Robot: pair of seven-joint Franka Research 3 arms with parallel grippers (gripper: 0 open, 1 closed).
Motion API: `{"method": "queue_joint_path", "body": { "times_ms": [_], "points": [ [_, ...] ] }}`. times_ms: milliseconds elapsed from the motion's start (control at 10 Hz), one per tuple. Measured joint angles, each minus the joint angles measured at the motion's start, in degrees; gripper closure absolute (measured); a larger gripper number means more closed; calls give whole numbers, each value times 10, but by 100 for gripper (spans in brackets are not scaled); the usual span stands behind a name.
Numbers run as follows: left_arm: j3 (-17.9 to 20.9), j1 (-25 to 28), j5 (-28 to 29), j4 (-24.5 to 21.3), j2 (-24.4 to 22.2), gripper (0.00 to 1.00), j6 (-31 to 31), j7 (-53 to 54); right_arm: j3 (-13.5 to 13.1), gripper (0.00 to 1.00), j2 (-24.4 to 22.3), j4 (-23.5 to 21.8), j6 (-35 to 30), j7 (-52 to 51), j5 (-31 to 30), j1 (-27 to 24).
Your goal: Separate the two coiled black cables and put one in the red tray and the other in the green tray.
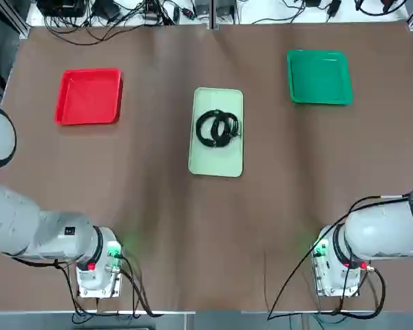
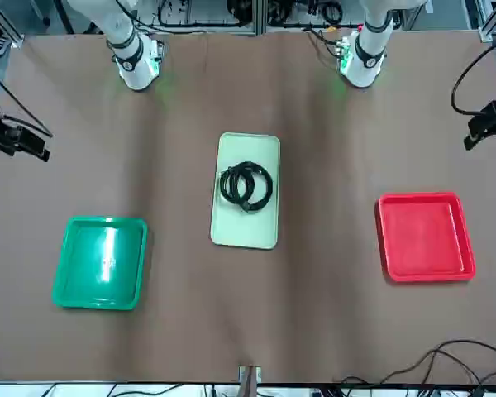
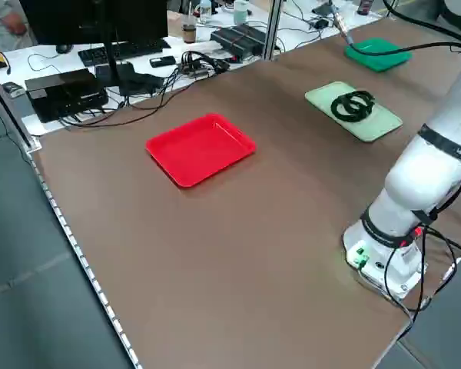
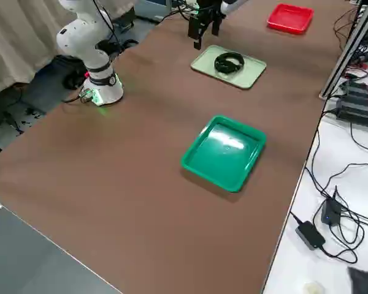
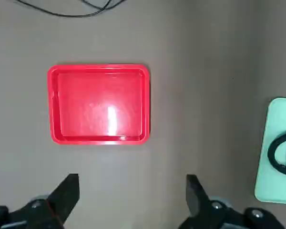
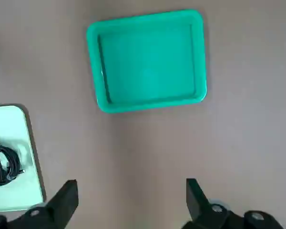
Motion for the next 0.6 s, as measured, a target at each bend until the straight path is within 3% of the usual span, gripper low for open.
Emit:
{"method": "queue_joint_path", "body": {
  "times_ms": [400,600],
  "points": [
    [-1,-4,0,1,0,1,0,2,0,0,0,0,-1,-4,0,0],
    [-23,-8,-1,1,0,1,0,4,0,0,0,0,-6,-5,0,0]
  ]
}}
